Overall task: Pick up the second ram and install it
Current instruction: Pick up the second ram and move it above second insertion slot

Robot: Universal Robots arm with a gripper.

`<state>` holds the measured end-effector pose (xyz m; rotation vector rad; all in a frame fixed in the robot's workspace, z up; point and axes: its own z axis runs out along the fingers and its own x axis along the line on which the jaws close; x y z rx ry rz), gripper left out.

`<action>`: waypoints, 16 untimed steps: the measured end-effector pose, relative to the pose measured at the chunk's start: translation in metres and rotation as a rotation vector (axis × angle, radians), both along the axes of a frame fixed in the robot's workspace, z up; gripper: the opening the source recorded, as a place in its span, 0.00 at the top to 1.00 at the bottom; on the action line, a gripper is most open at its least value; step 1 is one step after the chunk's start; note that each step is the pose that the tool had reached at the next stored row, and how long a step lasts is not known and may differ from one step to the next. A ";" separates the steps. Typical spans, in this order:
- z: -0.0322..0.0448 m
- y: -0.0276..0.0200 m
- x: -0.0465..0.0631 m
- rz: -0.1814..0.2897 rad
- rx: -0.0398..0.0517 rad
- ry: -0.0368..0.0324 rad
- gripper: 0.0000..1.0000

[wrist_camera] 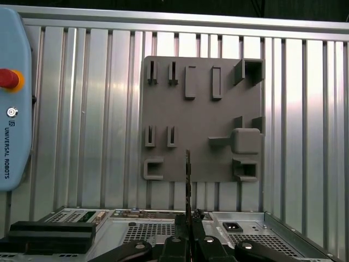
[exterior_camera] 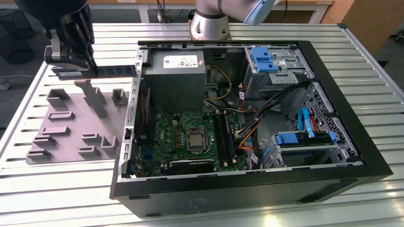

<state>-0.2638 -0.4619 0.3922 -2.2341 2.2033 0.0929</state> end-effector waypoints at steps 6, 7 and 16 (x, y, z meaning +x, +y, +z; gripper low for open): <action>0.0000 0.0000 0.005 0.000 0.0000 0.0000 0.86; 0.0000 0.0000 0.006 0.000 0.0000 0.0001 0.86; 0.0000 0.0000 0.014 0.000 0.0000 -0.0001 0.86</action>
